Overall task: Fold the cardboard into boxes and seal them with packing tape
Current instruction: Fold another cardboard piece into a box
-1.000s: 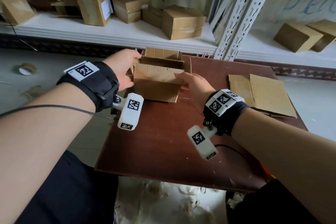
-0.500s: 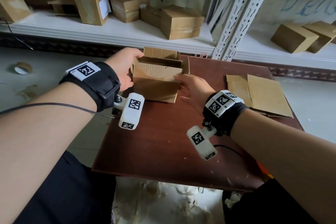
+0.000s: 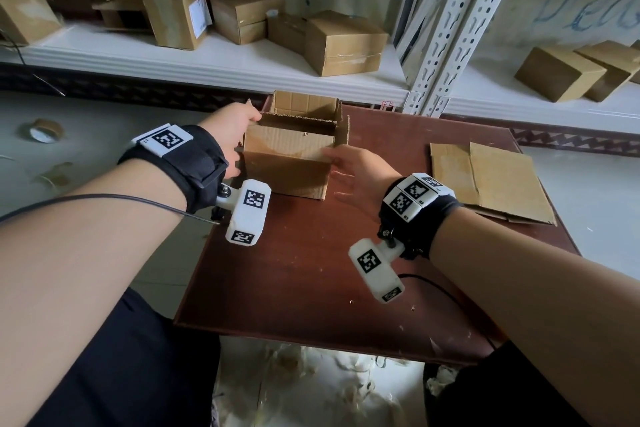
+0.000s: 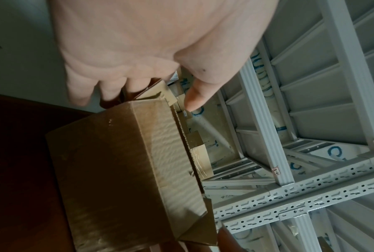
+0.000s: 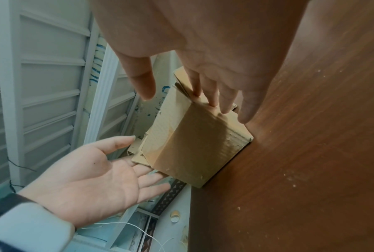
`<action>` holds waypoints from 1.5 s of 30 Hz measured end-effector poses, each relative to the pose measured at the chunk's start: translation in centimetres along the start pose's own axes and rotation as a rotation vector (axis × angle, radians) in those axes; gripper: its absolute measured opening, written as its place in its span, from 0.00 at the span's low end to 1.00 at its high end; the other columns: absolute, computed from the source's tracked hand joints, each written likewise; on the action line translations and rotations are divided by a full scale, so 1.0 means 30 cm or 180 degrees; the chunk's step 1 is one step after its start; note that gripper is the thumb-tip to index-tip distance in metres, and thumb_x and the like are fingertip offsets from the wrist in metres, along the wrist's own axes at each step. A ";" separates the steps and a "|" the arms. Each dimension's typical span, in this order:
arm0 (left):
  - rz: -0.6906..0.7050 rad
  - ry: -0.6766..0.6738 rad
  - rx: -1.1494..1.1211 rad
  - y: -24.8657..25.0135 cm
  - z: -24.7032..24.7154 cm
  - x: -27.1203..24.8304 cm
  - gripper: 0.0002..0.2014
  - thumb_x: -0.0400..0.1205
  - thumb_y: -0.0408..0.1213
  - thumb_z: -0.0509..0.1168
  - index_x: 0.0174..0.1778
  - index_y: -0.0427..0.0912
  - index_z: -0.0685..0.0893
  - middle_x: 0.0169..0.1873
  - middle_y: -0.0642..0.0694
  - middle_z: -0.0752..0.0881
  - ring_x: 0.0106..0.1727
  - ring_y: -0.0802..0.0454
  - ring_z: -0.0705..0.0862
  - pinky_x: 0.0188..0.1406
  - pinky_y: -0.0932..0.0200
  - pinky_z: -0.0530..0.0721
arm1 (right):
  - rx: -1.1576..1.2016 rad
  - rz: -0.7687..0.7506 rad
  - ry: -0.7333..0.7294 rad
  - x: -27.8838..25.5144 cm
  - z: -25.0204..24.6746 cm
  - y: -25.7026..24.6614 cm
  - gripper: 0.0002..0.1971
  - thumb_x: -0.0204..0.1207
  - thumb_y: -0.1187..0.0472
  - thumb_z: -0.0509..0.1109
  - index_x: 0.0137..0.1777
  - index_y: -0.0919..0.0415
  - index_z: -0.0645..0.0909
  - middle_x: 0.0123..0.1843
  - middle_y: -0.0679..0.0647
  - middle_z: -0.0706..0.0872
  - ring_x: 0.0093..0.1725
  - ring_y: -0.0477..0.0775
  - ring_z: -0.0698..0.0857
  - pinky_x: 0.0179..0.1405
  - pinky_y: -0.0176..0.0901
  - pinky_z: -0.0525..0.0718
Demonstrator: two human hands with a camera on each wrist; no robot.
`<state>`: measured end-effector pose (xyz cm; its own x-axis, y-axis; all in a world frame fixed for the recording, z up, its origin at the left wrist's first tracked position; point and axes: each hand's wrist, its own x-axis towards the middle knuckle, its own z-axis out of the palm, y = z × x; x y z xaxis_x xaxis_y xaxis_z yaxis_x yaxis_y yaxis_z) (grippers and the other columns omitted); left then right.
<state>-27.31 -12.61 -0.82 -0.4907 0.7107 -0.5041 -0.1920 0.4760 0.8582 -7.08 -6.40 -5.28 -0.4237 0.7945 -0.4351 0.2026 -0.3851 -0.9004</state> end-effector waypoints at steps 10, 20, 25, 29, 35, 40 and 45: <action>0.0681 0.0707 0.0051 0.052 -0.002 -0.017 0.20 0.80 0.45 0.70 0.64 0.39 0.83 0.44 0.48 0.81 0.42 0.51 0.76 0.52 0.54 0.73 | 0.0241 0.0180 0.0384 -0.018 -0.016 -0.054 0.32 0.72 0.39 0.74 0.73 0.54 0.80 0.56 0.54 0.79 0.57 0.57 0.81 0.67 0.60 0.79; 0.1437 0.0648 0.0609 0.094 0.126 -0.146 0.31 0.77 0.51 0.67 0.73 0.36 0.81 0.59 0.40 0.86 0.64 0.40 0.83 0.60 0.49 0.80 | 0.0324 0.0017 0.0757 -0.140 -0.077 -0.124 0.23 0.75 0.37 0.68 0.68 0.42 0.85 0.69 0.53 0.81 0.65 0.59 0.80 0.66 0.62 0.78; 0.1610 0.0465 0.0683 0.105 0.196 -0.242 0.33 0.79 0.50 0.67 0.82 0.46 0.75 0.75 0.47 0.80 0.75 0.45 0.78 0.79 0.45 0.75 | 0.0158 -0.0254 0.0942 -0.213 -0.108 -0.157 0.28 0.75 0.37 0.69 0.71 0.50 0.84 0.71 0.51 0.83 0.67 0.57 0.81 0.74 0.62 0.77; 0.1692 0.0298 0.0666 0.113 0.265 -0.321 0.31 0.78 0.50 0.67 0.79 0.47 0.79 0.71 0.49 0.83 0.72 0.46 0.80 0.77 0.47 0.77 | 0.0218 -0.0325 0.1220 -0.242 -0.148 -0.161 0.41 0.61 0.32 0.66 0.72 0.55 0.82 0.64 0.54 0.90 0.63 0.62 0.88 0.71 0.64 0.81; 0.1819 0.0244 0.0503 0.101 0.333 -0.386 0.30 0.75 0.51 0.69 0.74 0.49 0.84 0.63 0.52 0.88 0.68 0.48 0.83 0.74 0.51 0.79 | 0.0239 -0.0564 0.1376 -0.362 -0.187 -0.206 0.15 0.79 0.45 0.68 0.50 0.57 0.85 0.44 0.54 0.88 0.42 0.57 0.85 0.50 0.52 0.84; 0.1818 0.0039 0.0220 0.088 0.375 -0.426 0.26 0.76 0.48 0.70 0.70 0.45 0.87 0.63 0.47 0.90 0.65 0.48 0.87 0.71 0.48 0.84 | 0.0171 -0.0686 0.1389 -0.426 -0.204 -0.214 0.23 0.83 0.48 0.67 0.63 0.68 0.87 0.46 0.56 0.87 0.41 0.56 0.83 0.37 0.44 0.78; 0.1880 0.0036 0.0113 0.081 0.388 -0.447 0.19 0.83 0.40 0.71 0.70 0.42 0.87 0.63 0.49 0.88 0.66 0.50 0.84 0.69 0.56 0.80 | 0.0010 -0.0741 0.1397 -0.465 -0.210 -0.198 0.24 0.83 0.47 0.65 0.69 0.63 0.85 0.60 0.57 0.91 0.55 0.55 0.89 0.43 0.45 0.82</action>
<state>-11.30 -14.95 6.87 -0.5149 0.8552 0.0593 0.1449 0.0186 0.9893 3.18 -12.25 6.11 -0.0454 0.9821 -0.1830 0.1440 -0.1749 -0.9740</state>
